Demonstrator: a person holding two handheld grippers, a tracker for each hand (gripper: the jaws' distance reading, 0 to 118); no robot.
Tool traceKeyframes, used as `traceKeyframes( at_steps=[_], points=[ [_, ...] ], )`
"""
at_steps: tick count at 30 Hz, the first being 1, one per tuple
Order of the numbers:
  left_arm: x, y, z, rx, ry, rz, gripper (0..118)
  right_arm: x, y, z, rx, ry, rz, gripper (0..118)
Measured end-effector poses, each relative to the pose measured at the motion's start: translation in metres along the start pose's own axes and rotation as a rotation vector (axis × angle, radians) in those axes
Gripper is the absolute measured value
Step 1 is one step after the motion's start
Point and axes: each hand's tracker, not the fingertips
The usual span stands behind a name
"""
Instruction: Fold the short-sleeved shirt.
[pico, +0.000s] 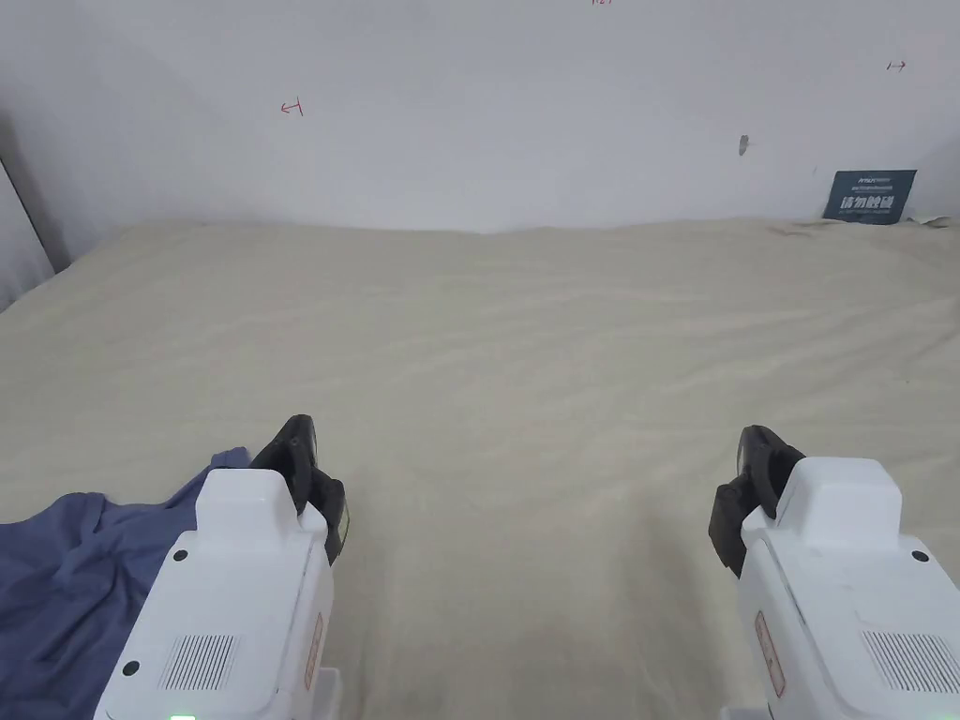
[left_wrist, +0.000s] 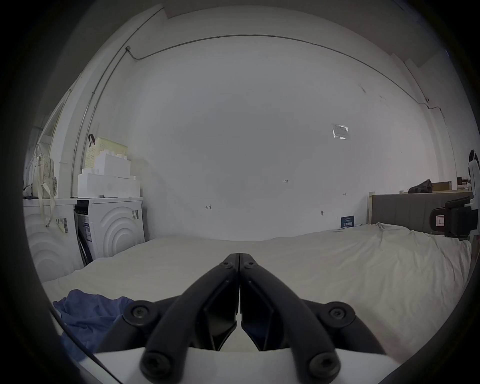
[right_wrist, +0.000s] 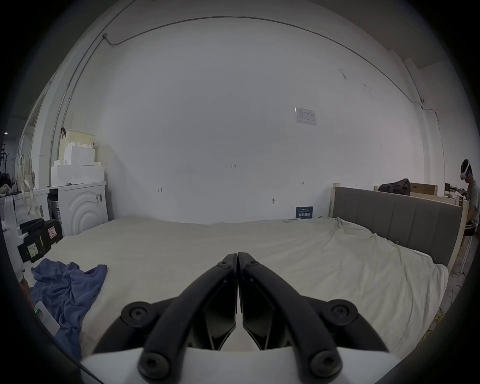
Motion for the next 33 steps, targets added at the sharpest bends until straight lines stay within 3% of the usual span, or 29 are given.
traceKeyframes(
  at_steps=[25,33],
  points=[
    [-0.007,0.001,0.001,0.012,0.016,0.008,2,-0.001,0.002,0.002,0.012,0.001,0.018,0],
    [-0.025,0.002,0.010,0.015,0.064,0.006,2,-0.019,0.006,0.002,0.029,0.033,0.040,0]
  ],
)
